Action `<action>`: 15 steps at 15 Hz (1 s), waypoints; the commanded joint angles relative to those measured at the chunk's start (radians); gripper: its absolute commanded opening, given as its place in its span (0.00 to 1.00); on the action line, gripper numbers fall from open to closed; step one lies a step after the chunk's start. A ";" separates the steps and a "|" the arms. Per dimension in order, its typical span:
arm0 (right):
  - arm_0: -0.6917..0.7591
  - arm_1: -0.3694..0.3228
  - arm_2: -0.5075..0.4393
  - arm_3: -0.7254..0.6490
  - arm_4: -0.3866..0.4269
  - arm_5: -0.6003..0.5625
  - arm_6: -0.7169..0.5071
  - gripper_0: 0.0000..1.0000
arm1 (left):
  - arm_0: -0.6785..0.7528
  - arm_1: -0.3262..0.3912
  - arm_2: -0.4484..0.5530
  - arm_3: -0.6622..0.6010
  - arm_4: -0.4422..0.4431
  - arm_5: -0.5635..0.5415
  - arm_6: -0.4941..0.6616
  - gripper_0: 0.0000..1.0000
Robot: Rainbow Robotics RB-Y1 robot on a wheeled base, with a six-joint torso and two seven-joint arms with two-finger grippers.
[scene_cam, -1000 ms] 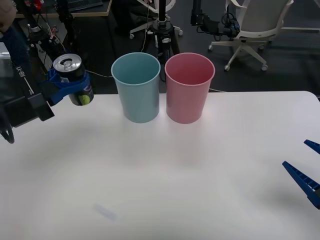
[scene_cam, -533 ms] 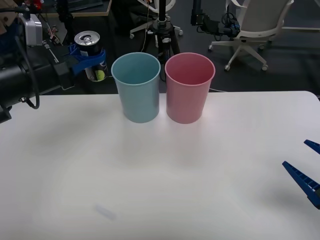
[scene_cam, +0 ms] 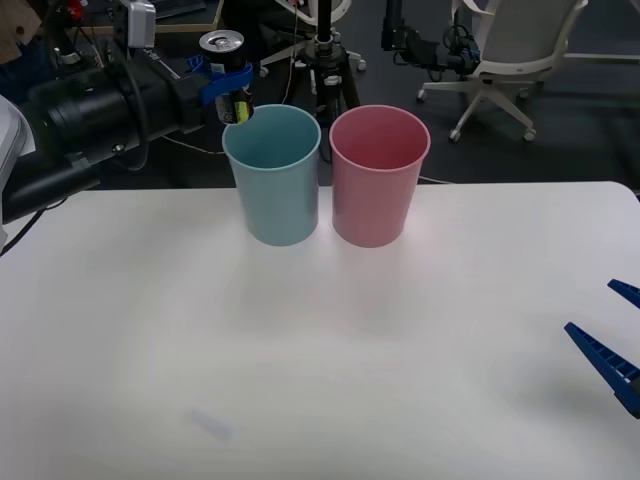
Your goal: Grasp the object on the table and drop it into the matching bin: aluminum can to the light blue bin, PET bottle to the pink bin.
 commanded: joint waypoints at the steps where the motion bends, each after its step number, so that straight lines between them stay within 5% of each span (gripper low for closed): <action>1: 0.000 0.000 0.000 0.000 0.000 0.000 0.000 1.00 | -0.042 -0.062 -0.005 0.050 -0.072 0.039 0.004 0.02; 8: 0.000 0.000 0.000 0.000 0.000 0.000 0.000 1.00 | -0.070 -0.143 -0.008 0.054 -0.207 0.083 0.049 0.02; 15: 0.000 0.000 0.000 0.000 0.000 0.000 0.000 1.00 | -0.154 -0.169 -0.051 0.192 -0.233 0.197 0.038 0.02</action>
